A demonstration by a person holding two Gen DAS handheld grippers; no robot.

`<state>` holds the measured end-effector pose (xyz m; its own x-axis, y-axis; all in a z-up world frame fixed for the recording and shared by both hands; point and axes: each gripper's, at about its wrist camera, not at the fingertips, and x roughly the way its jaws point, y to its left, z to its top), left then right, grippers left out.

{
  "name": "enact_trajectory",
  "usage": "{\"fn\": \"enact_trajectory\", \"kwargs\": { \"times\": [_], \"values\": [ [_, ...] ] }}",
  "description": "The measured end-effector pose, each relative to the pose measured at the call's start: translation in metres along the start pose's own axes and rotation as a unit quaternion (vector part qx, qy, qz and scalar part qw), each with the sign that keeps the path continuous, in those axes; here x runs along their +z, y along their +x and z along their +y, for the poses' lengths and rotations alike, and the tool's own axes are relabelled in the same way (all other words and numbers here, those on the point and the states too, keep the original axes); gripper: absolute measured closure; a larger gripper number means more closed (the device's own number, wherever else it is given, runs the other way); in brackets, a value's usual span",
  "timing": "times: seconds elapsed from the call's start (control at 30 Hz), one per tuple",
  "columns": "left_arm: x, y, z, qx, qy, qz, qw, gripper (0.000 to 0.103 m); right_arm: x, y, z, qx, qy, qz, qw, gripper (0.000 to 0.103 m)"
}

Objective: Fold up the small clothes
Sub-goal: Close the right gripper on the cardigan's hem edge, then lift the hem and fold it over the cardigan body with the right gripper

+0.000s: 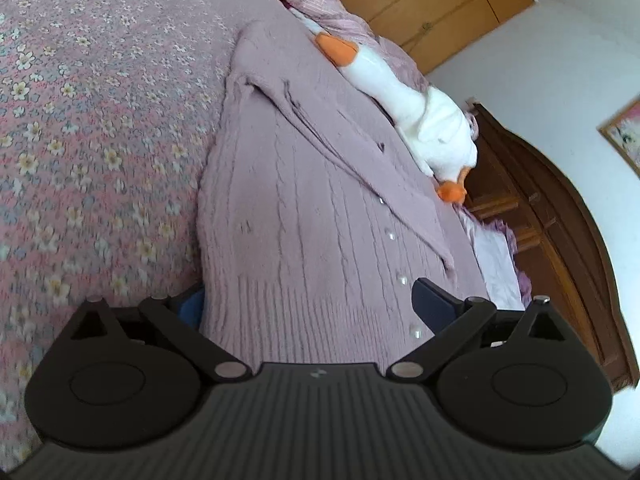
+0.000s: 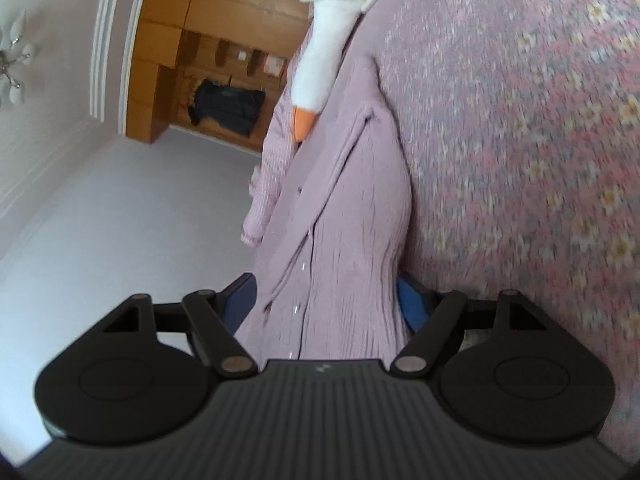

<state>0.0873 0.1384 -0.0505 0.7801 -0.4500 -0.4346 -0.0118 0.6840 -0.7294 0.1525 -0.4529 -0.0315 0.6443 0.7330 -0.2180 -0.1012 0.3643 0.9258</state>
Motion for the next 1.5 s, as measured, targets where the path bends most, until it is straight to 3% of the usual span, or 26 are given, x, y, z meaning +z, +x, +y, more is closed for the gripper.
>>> {"fn": "enact_trajectory", "kwargs": {
  "times": [0.13,0.27,0.4,0.67,0.7,0.77,0.8,0.87,0.9,1.03,1.2,1.5],
  "values": [
    [-0.018,-0.014,-0.003,-0.004,0.006,0.012,0.9999,0.007,-0.011,-0.004,0.009,-0.012,-0.022,0.029,0.999,0.027],
    [-0.010,-0.009,-0.007,0.012,-0.004,0.015,0.9998,0.012,-0.008,0.006,0.012,-0.028,-0.020,0.033,0.999,0.031],
    [-0.008,-0.003,-0.001,0.017,-0.011,-0.003,0.9998,0.012,-0.005,0.011,0.006,-0.048,0.013,0.027,0.998,0.062],
    [-0.020,-0.014,0.005,0.015,0.000,-0.017,0.9997,0.016,-0.014,0.011,0.009,-0.061,-0.013,0.051,0.997,0.069],
    [-0.020,-0.014,0.005,0.016,0.002,-0.019,0.9997,0.016,-0.016,0.013,0.011,-0.063,-0.016,0.056,0.996,0.072],
    [-0.020,-0.012,0.002,0.018,0.007,-0.020,0.9996,0.018,-0.016,0.017,0.011,-0.078,-0.015,0.062,0.995,0.092],
    [-0.020,-0.012,0.002,0.021,0.010,-0.021,0.9995,0.021,-0.015,0.019,0.011,-0.087,-0.013,0.063,0.994,0.095],
    [-0.019,-0.010,0.000,0.028,0.009,-0.023,0.9993,0.027,-0.016,0.019,0.013,-0.082,-0.014,0.062,0.995,0.092],
    [-0.019,-0.011,0.002,0.034,0.005,-0.024,0.9991,0.036,-0.017,0.018,0.013,-0.082,-0.017,0.061,0.995,0.092],
    [-0.018,-0.013,0.010,0.075,-0.003,-0.025,0.9969,0.087,-0.020,0.018,0.018,-0.085,-0.031,0.057,0.994,0.092],
    [-0.015,-0.018,0.016,0.064,-0.022,-0.032,0.9972,0.093,-0.019,0.015,0.022,-0.071,-0.043,0.044,0.996,0.092],
    [-0.003,-0.029,0.011,-0.004,-0.037,-0.043,0.9984,0.094,-0.011,0.017,0.037,-0.004,-0.059,0.028,0.998,0.092]
  ]
}}
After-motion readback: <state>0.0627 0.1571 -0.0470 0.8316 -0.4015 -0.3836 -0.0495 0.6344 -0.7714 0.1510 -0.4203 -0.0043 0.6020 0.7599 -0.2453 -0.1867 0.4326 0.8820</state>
